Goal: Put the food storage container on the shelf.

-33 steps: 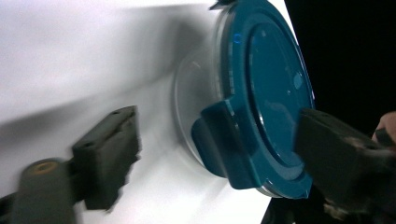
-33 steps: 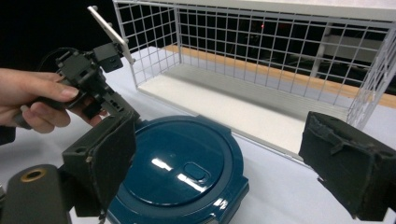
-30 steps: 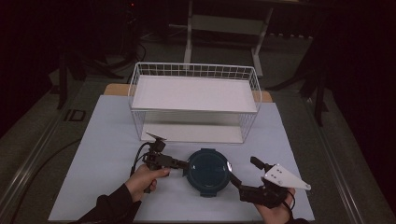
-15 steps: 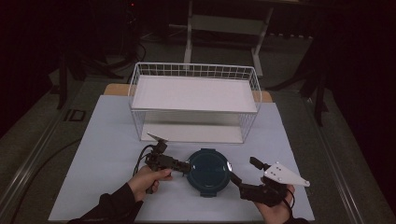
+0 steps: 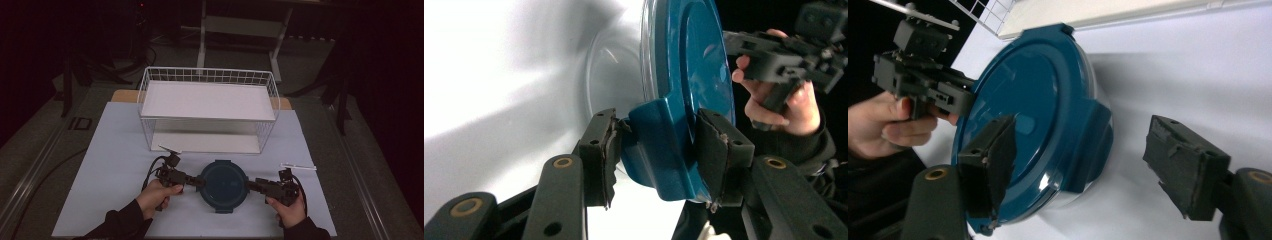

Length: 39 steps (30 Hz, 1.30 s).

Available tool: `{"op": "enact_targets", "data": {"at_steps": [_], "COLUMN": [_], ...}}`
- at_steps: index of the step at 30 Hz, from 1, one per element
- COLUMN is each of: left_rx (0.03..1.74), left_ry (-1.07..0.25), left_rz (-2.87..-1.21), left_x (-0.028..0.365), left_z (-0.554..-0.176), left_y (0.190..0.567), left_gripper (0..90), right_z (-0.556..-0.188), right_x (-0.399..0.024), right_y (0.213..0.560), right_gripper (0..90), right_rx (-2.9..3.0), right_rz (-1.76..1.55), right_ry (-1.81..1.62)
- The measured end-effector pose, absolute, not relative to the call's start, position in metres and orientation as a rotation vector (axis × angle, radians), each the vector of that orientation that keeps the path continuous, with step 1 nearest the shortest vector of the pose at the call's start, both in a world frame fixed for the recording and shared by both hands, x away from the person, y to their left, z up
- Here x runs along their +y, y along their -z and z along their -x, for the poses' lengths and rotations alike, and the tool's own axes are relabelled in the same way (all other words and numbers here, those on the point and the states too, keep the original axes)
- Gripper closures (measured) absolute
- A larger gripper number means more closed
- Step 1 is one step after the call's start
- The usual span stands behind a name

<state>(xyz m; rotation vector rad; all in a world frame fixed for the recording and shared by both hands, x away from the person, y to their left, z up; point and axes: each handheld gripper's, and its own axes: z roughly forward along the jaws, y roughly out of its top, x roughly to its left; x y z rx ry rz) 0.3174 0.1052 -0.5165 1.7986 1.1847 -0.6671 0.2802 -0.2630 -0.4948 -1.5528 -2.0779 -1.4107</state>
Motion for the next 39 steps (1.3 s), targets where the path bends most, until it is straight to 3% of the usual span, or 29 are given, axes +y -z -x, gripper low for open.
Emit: {"op": "enact_targets", "data": {"at_steps": [12,39], "left_rx": [1.111,1.118], "left_ry": [0.587,0.401], "left_rz": [-1.846,-1.840], "left_x": [0.105,0.106], "left_z": [-0.303,-0.279], "left_y": [0.507,0.487], "left_gripper": [55.3,55.8], "right_z": [-0.287,-0.280], "right_x": [-0.263,-0.259], "right_y": [0.505,0.498], "right_gripper": [54.4,56.5], "right_rx": [-1.970,-1.982], "right_rz": [1.458,1.366], "right_ry": [1.300,1.309]}}
